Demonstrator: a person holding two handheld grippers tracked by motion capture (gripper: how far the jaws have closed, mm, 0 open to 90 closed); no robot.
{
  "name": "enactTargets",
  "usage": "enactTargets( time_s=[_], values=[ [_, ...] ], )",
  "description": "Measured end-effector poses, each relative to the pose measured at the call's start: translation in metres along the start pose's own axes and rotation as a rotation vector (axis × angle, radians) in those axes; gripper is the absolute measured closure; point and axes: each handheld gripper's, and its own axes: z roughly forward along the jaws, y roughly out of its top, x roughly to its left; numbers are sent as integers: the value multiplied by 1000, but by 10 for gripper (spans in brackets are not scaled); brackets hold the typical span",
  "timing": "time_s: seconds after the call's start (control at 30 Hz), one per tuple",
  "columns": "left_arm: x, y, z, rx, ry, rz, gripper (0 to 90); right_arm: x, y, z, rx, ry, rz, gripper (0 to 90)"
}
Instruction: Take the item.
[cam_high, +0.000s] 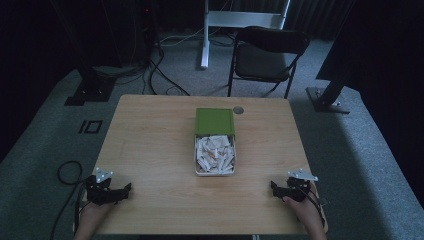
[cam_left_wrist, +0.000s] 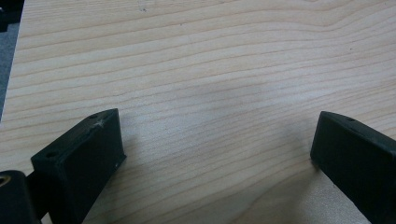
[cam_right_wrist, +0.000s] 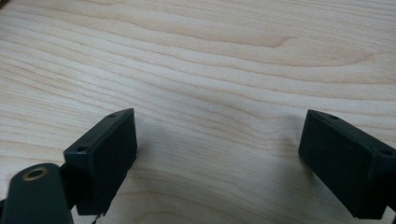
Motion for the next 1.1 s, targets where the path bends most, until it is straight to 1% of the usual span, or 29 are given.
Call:
enactTargets(
  time_s=[0.33,0.5,0.57,0.6,0.77,0.8,0.87,0.9,0.93,0.97,1.03,1.1],
  values=[
    [0,0,0,0,0,0,33,0,0,0,-1,0,0,112],
    [0,0,0,0,0,0,33,2,2,1,6,11,-15,114],
    [0,0,0,0,0,0,33,2,3,1,7,13,-18,131],
    [0,0,0,0,0,0,33,5,6,1,2,22,-21,136],
    [0,0,0,0,0,0,33,10,16,0,-14,33,-29,136],
    [0,0,0,0,0,0,33,13,22,0,-25,42,-31,136],
    [0,0,0,0,0,0,33,16,28,-1,-34,47,-44,136],
    [0,0,0,0,0,0,33,17,31,-2,-39,51,-43,137],
    [0,0,0,0,0,0,33,17,31,-2,-39,51,-43,137],
    [0,0,0,0,0,0,33,20,37,-3,-54,65,-50,137],
    [0,0,0,0,0,0,33,23,43,-5,-68,77,-47,138],
    [0,0,0,0,0,0,33,26,48,-7,-82,85,-56,140]
  ],
)
